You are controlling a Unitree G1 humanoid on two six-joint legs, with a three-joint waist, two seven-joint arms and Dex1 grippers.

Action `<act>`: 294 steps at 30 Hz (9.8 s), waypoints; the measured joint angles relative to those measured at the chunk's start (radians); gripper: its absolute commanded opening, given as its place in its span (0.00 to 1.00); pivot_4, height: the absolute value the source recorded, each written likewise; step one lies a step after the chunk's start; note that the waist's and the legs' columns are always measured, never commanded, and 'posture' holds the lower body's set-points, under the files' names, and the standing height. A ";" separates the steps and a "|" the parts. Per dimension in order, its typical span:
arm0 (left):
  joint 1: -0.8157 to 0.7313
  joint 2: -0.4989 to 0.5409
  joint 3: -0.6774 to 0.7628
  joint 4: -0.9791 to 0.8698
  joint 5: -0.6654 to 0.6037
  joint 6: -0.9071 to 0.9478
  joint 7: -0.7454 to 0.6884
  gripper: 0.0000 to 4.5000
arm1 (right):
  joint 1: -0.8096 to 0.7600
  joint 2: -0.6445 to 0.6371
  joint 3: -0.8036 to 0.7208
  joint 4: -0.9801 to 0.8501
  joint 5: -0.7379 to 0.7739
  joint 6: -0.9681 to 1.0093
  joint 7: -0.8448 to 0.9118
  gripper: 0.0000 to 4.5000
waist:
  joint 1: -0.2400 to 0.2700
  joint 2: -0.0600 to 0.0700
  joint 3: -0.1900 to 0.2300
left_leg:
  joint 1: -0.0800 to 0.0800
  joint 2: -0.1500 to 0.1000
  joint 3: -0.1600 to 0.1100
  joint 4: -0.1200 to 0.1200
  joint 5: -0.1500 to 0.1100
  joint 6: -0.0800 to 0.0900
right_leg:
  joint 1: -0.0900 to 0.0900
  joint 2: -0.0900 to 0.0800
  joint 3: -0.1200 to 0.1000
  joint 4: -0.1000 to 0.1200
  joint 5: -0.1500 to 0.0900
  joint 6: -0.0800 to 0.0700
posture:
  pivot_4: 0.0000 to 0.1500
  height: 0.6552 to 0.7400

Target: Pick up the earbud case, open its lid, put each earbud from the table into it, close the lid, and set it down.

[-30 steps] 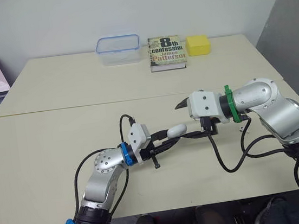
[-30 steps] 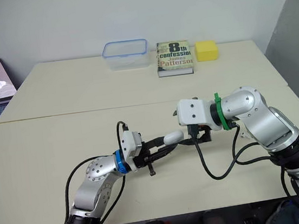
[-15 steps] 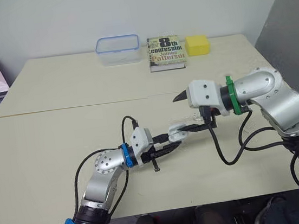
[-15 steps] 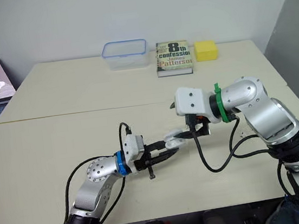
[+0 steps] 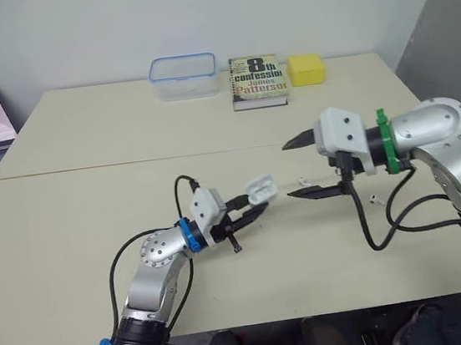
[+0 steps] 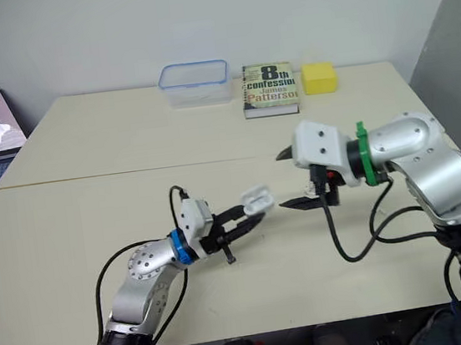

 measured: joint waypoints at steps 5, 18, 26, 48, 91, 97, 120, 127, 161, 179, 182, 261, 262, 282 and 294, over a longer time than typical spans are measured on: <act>0.079 0.003 0.082 -0.011 0.021 -0.006 0.134 0.17 | 0.161 0.008 -0.114 -0.073 0.026 -0.054 -0.066 0.97 | -0.002 0.000 0.000 | 0.000 0.001 0.000 0.000 0.000 0.000 | 0.000 0.000 0.000 0.000 0.000 0.000 | 1.00 0.86; 0.134 -0.031 0.196 -0.017 0.059 -0.057 0.347 0.17 | 0.692 -0.011 -0.546 -0.216 0.139 -0.051 -0.168 0.97 | 0.030 0.000 0.000 | 0.000 -0.001 0.001 0.004 0.000 0.000 | 0.002 0.000 0.001 -0.001 -0.001 0.006 | 1.00 0.86; 0.120 -0.031 0.193 -0.015 0.059 -0.060 0.358 0.17 | 0.932 -0.080 -0.768 -0.343 0.245 0.117 -0.152 1.00 | 0.024 -0.001 -0.001 | 0.002 0.000 0.002 0.004 0.000 0.000 | 0.004 0.001 0.001 -0.001 -0.001 0.006 | 1.00 0.86; 0.109 -0.036 0.164 0.004 0.062 -0.065 0.356 0.17 | 0.609 -0.022 -0.401 -0.080 0.078 0.108 -0.379 1.00 | 0.017 -0.002 -0.002 | 0.001 0.000 0.004 0.005 0.000 0.000 | 0.003 0.001 0.003 -0.002 0.000 0.007 | 1.00 0.86; 0.102 -0.057 0.113 0.001 0.067 -0.055 0.361 0.17 | -0.213 0.289 0.176 0.958 -0.292 -0.022 -0.102 0.31 | 0.018 -0.001 -0.002 | -0.001 0.000 0.004 0.005 0.000 0.000 | 0.000 0.000 0.002 0.000 0.003 0.000 | 1.00 0.86; 0.102 -0.057 0.109 -0.002 0.067 -0.050 0.360 0.17 | -0.166 0.251 0.192 0.785 -0.290 0.018 -0.029 0.08 | 0.018 -0.001 -0.001 | -0.001 0.000 0.004 0.005 0.000 0.000 | -0.001 0.000 0.002 0.000 0.003 0.001 | 1.00 0.86; 0.233 -0.039 0.104 -0.159 0.060 0.007 0.360 0.17 | 0.489 -0.387 0.068 0.029 -0.192 -0.053 0.173 0.08 | 0.021 0.000 -0.001 | 0.000 0.001 0.005 0.005 0.000 0.000 | 0.001 0.000 0.003 -0.002 0.000 0.006 | 1.00 0.86; 0.241 -0.040 0.104 -0.160 0.060 0.010 0.360 0.17 | 0.486 -0.369 0.090 0.064 -0.226 -0.093 0.151 0.08 | 0.022 -0.001 -0.001 | 0.000 0.001 0.005 0.005 0.000 0.000 | 0.001 0.000 0.003 -0.002 0.000 0.006 | 1.00 0.86; 0.240 -0.039 0.085 -0.160 0.082 0.018 0.363 0.17 | 0.599 -0.448 0.070 -0.188 -0.300 0.102 -0.021 0.78 | 0.024 -0.002 -0.002 | 0.000 0.000 0.005 0.005 0.000 0.000 | 0.001 0.000 0.003 -0.003 0.000 0.006 | 1.00 0.86; 0.242 -0.039 0.082 -0.160 0.089 0.027 0.363 0.17 | 0.522 -0.416 0.151 -0.139 -0.355 0.071 0.038 0.19 | 0.021 -0.005 -0.004 | 0.002 0.001 0.005 0.006 0.000 0.000 | 0.003 0.000 0.003 -0.003 0.000 0.006 | 1.00 0.86; 0.242 -0.039 0.081 -0.160 0.089 0.027 0.363 0.17 | 0.516 -0.415 0.153 -0.139 -0.354 0.075 0.046 0.09 | 0.021 -0.005 -0.004 | 0.002 0.001 0.005 0.006 0.000 0.000 | 0.003 0.000 0.003 -0.003 0.000 0.006 | 1.00 0.86; 0.157 -0.123 0.031 -0.170 0.064 0.034 0.382 0.17 | 0.289 0.756 0.098 0.231 0.055 -0.256 -0.544 0.32 | 0.016 -0.003 -0.003 | -0.001 0.002 0.002 0.003 0.000 0.000 | 0.000 0.002 0.002 -0.001 0.001 0.006 | 1.00 0.86; 0.158 -0.122 0.034 -0.169 0.063 0.036 0.384 0.17 | 0.292 0.753 0.102 0.228 0.053 -0.259 -0.543 0.40 | 0.016 -0.003 -0.003 | -0.001 0.002 0.002 0.003 0.000 0.000 | -0.001 0.002 0.002 -0.001 0.001 0.006 | 1.00 0.86; 0.155 -0.109 0.042 -0.200 0.035 0.046 0.364 0.17 | 0.323 0.408 -0.155 -0.110 0.255 -0.011 -0.524 0.88 | 0.022 -0.003 -0.002 | -0.001 0.001 0.002 0.003 0.000 0.000 | 0.000 0.001 0.001 -0.002 0.001 0.006 | 1.00 0.86; 0.158 -0.110 0.036 -0.191 0.033 0.046 0.346 0.17 | 0.626 0.069 -0.491 -0.053 0.188 0.195 -0.632 1.00 | 0.017 -0.003 -0.002 | 0.000 0.001 0.006 0.002 0.000 0.000 | -0.001 0.001 0.004 -0.003 0.000 0.006 | 1.00 0.86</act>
